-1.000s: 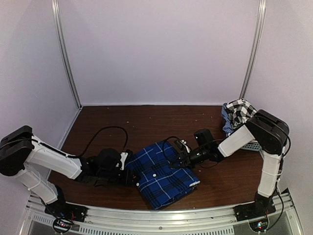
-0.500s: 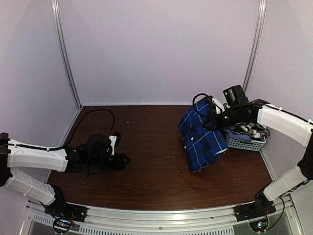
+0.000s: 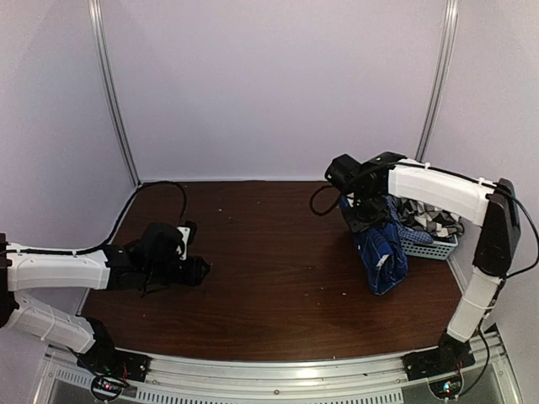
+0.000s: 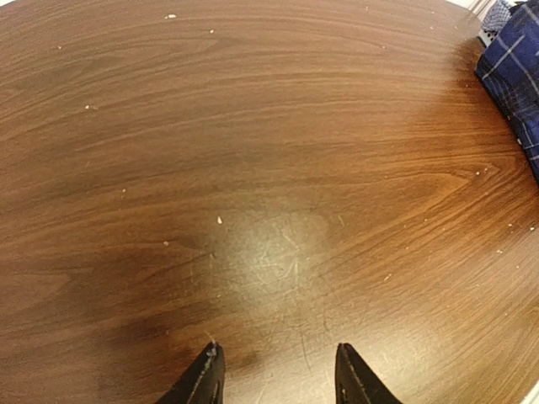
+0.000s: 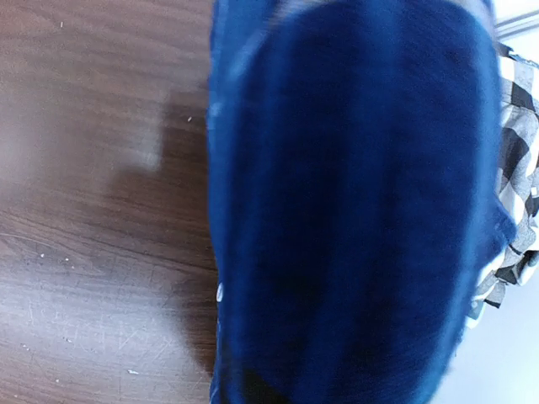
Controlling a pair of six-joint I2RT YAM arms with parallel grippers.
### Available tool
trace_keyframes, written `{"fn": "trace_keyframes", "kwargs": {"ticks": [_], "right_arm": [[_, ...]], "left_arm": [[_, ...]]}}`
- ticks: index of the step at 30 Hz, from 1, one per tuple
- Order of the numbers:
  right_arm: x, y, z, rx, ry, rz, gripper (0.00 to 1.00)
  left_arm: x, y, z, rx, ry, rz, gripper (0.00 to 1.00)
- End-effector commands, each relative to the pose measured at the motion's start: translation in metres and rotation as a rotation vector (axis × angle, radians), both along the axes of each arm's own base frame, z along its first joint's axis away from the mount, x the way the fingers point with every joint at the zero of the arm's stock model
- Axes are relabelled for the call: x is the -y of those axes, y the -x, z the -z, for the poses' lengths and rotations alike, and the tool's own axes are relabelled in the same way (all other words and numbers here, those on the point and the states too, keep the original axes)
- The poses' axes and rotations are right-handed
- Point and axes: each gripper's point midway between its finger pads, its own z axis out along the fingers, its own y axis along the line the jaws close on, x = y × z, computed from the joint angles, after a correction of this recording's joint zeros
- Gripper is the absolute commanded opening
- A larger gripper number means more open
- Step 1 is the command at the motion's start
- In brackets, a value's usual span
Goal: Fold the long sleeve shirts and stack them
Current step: Turn over the square-folded shirt at the center of the board.
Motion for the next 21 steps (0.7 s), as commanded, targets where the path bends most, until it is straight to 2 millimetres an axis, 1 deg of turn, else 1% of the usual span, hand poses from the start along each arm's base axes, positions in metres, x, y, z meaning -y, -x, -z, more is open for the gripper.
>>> {"fn": "trace_keyframes", "kwargs": {"ticks": [1,4,6,8,10,11,13,15,16,18,20,21], "right_arm": [[-0.041,0.014,0.000,0.053,0.188,-0.001,0.00],[-0.082,0.026,0.018,0.041,0.254,-0.050,0.00],[-0.113,0.037,0.035,0.028,0.256,-0.096,0.03],[-0.141,0.050,0.053,0.004,0.241,-0.135,0.10],[-0.171,0.064,0.068,-0.011,0.217,-0.182,0.18],[-0.188,0.072,0.075,-0.017,0.203,-0.214,0.25],[-0.219,0.087,0.083,-0.011,0.167,-0.272,0.42],[-0.243,0.101,0.087,0.000,0.131,-0.320,0.60],[-0.252,0.108,0.087,0.004,0.112,-0.339,0.70],[-0.266,0.118,0.083,0.006,0.053,-0.371,0.83],[-0.274,0.128,0.076,-0.001,-0.017,-0.411,0.90],[-0.278,0.132,0.067,0.005,-0.068,-0.428,0.93]], "left_arm": [[-0.005,-0.006,-0.004,0.020,-0.016,-0.017,0.46],[-0.009,-0.007,-0.001,0.014,-0.029,-0.033,0.46],[-0.015,-0.009,-0.001,0.011,-0.038,-0.056,0.46],[-0.018,-0.009,-0.002,0.011,-0.036,-0.074,0.46],[-0.022,-0.010,-0.005,0.016,-0.029,-0.089,0.46],[-0.024,-0.010,-0.007,0.021,-0.026,-0.096,0.46],[-0.029,-0.011,-0.009,0.029,-0.027,-0.110,0.47],[-0.031,-0.012,-0.013,0.042,-0.028,-0.118,0.51],[-0.032,-0.013,-0.015,0.048,-0.027,-0.120,0.54],[-0.030,-0.014,-0.020,0.056,-0.015,-0.118,0.60],[-0.026,-0.015,-0.024,0.059,-0.001,-0.106,0.65],[-0.024,-0.015,-0.025,0.057,0.008,-0.098,0.67]]}}
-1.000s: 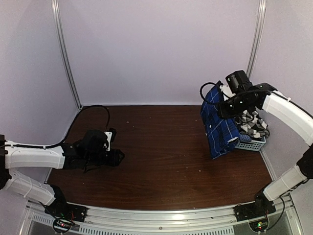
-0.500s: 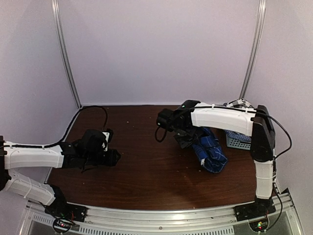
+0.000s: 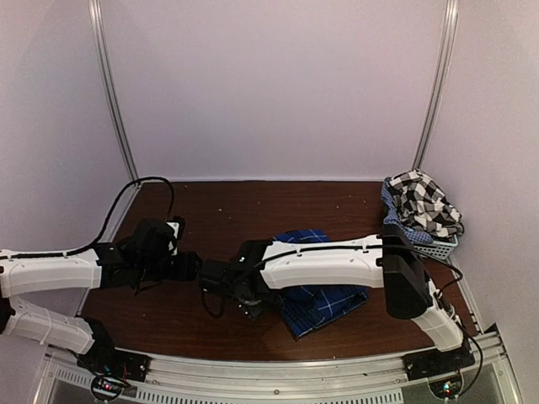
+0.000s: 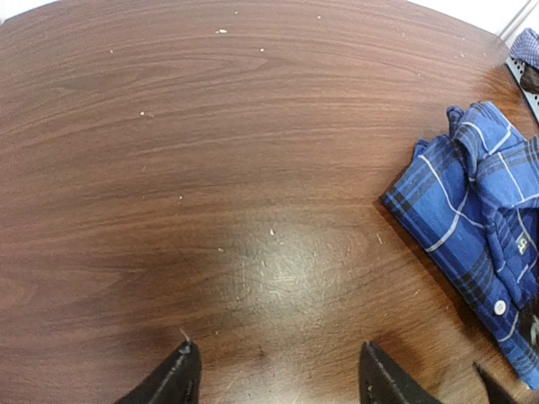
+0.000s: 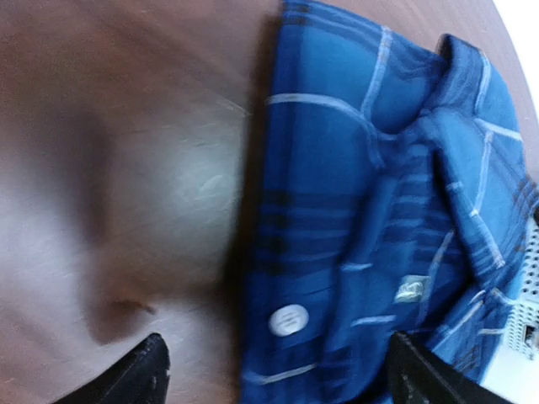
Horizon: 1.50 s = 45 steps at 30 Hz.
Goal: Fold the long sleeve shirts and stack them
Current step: Turn over the square-folded shirt at the center of the board, then smooth out the square-folded shirt at the center of the board.
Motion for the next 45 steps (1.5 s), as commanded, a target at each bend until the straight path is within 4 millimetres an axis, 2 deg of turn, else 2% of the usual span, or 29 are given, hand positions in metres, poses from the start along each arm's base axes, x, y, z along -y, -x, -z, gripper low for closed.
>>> {"fn": "trace_keyframes", "kwargs": {"ticks": [1,3,5,8,11,15,22,26,35,40,45], "right_arm": [[-0.028,0.012,-0.046,-0.007,-0.268,-0.053,0.96],[-0.026,0.017,-0.066,-0.012,-0.368,-0.080,1.00],[-0.008,0.011,-0.094,0.005,-0.463,-0.068,1.00],[0.034,-0.010,-0.101,0.014,-0.524,0.003,1.00],[0.073,-0.032,-0.100,0.012,-0.592,0.064,0.99],[0.088,-0.044,-0.099,0.011,-0.660,0.051,0.93],[0.060,-0.049,-0.077,-0.057,-0.631,-0.029,0.80],[0.045,-0.051,-0.052,-0.115,-0.596,-0.055,0.74],[0.020,-0.051,-0.008,-0.217,-0.565,-0.096,0.62],[0.013,-0.046,0.010,-0.275,-0.572,-0.116,0.44],[0.013,-0.043,0.007,-0.293,-0.605,-0.126,0.23]], "left_arm": [[0.007,-0.007,-0.016,0.031,0.047,0.007,0.69],[0.014,-0.006,-0.017,0.024,0.083,0.028,0.71],[0.025,-0.003,-0.018,0.020,0.146,0.059,0.72],[0.043,0.002,-0.022,0.024,0.266,0.117,0.72],[0.059,0.009,-0.022,0.011,0.366,0.179,0.71],[0.071,0.010,-0.017,-0.011,0.395,0.213,0.70],[0.074,0.006,-0.013,-0.026,0.422,0.182,0.68],[0.071,0.007,-0.010,-0.036,0.410,0.173,0.68],[0.069,0.008,-0.009,-0.033,0.389,0.178,0.68],[0.067,0.010,-0.005,-0.040,0.379,0.177,0.68],[0.062,0.011,-0.003,-0.034,0.371,0.166,0.68]]}}
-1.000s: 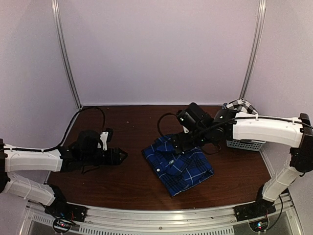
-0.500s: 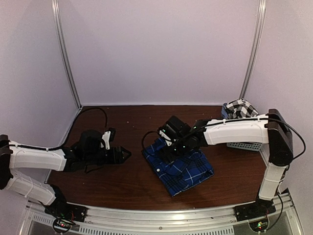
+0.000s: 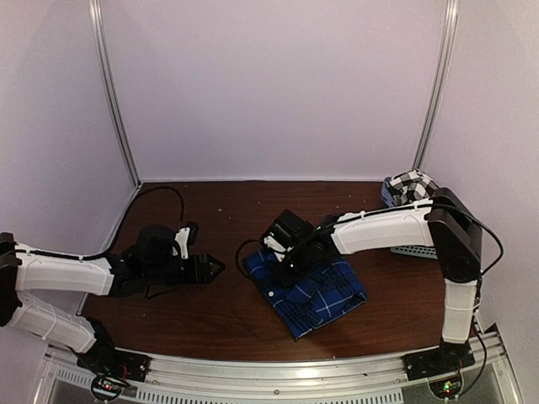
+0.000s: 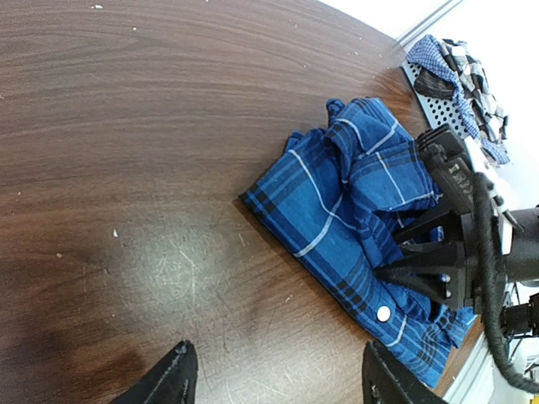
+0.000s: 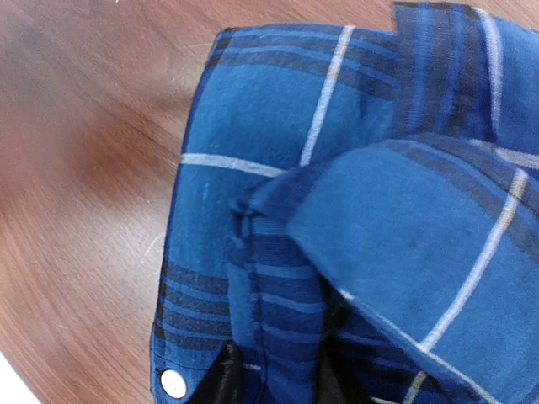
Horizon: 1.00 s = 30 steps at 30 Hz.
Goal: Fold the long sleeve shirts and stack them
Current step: Smooth out the square-folded shirt at the center of the board.
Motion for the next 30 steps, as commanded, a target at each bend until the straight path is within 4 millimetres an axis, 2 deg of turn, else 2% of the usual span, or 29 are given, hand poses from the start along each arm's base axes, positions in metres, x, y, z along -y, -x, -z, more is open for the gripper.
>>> {"fn": "trace_keyframes", "kwargs": {"ticks": [1,3,6,13,17,21,26,30], "right_arm": [[-0.010,0.000,-0.014,-0.006,-0.080,-0.022,0.18],[-0.010,0.003,-0.020,-0.009,-0.099,-0.028,0.09],[-0.010,0.006,-0.030,-0.011,-0.129,-0.035,0.03],[-0.005,0.019,-0.047,-0.033,-0.164,-0.053,0.03],[-0.008,0.033,-0.043,-0.066,-0.171,-0.081,0.03],[-0.015,0.052,-0.029,-0.103,-0.147,-0.119,0.02],[-0.015,0.062,-0.006,-0.137,-0.120,-0.122,0.11],[-0.017,0.068,0.005,-0.153,-0.112,-0.125,0.29]], "left_arm": [[-0.002,0.001,-0.005,0.033,0.008,-0.001,0.68],[-0.003,0.001,-0.005,0.033,0.006,-0.003,0.68],[-0.004,0.001,-0.005,0.036,0.004,-0.008,0.68],[-0.005,0.001,-0.002,0.035,-0.005,-0.009,0.68],[-0.005,0.001,0.001,0.030,-0.010,-0.007,0.68],[-0.003,0.001,0.002,0.024,-0.011,0.000,0.68],[-0.003,0.001,0.003,0.023,-0.010,0.001,0.68],[-0.003,0.001,0.003,0.023,-0.013,0.002,0.69]]}}
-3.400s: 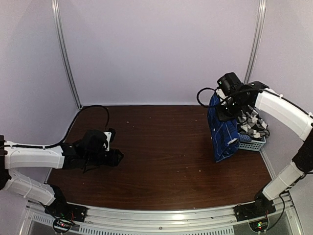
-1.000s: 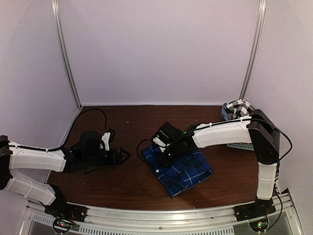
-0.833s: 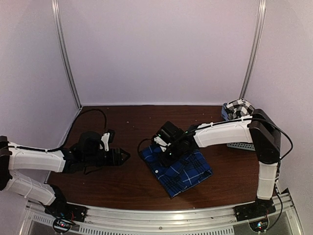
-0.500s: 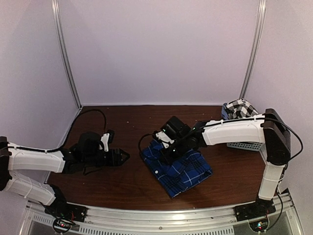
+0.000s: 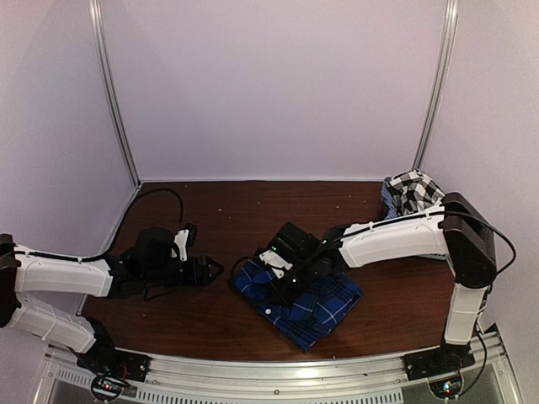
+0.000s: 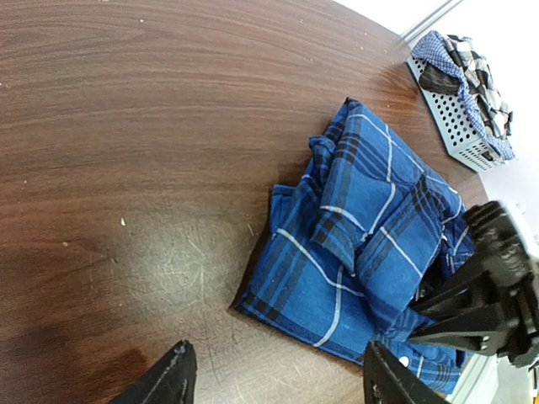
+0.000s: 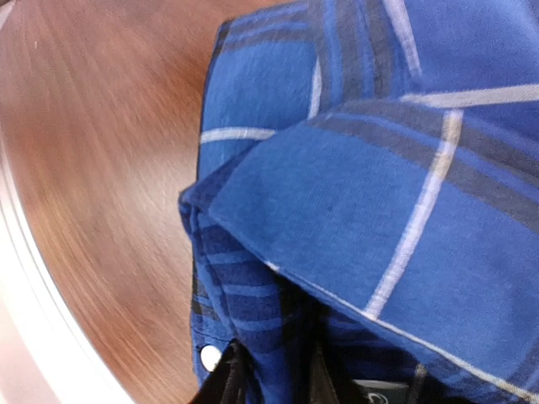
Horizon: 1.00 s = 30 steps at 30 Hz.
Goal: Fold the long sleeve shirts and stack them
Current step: Smooth out the square-folded shirt at the center of the board, then rotate the square-folded shirt at the center of the board.
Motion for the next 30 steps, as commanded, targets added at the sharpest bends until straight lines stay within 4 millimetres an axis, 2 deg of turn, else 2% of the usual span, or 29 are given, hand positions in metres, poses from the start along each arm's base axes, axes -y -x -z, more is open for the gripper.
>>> {"fn": "trace_keyframes", "kwargs": {"ticks": [1,4,7,10,14,19,21,23,26,30], "right_arm": [[-0.002,0.008,0.015,-0.029,0.008,-0.005,0.35],[0.000,0.010,0.002,-0.011,-0.008,-0.002,0.50],[0.009,0.006,-0.027,0.044,-0.047,0.030,0.66],[0.026,-0.003,-0.055,0.099,-0.074,0.087,0.79],[0.061,-0.025,-0.067,0.148,-0.062,0.187,0.90],[0.115,-0.056,-0.058,0.161,-0.032,0.324,0.93],[0.137,-0.066,-0.047,0.155,-0.018,0.373,0.94],[0.155,-0.069,-0.030,0.127,-0.001,0.400,0.94],[0.165,-0.062,-0.012,0.087,-0.002,0.401,0.93],[0.163,-0.044,0.000,0.032,-0.061,0.392,0.87]], "left_arm": [[0.003,-0.002,-0.003,0.026,0.006,0.013,0.69],[0.004,-0.001,-0.003,0.022,0.012,0.017,0.69],[0.008,0.004,-0.001,0.007,0.041,0.034,0.69],[0.016,0.010,0.004,-0.013,0.073,0.057,0.69],[0.038,0.020,0.013,-0.040,0.079,0.107,0.69],[0.069,0.029,0.025,-0.078,0.092,0.160,0.69],[0.079,0.031,0.029,-0.091,0.095,0.180,0.69],[0.086,0.029,0.034,-0.104,0.091,0.191,0.69],[0.095,0.026,0.039,-0.116,0.090,0.207,0.67],[0.104,0.020,0.046,-0.131,0.078,0.213,0.55]]}}
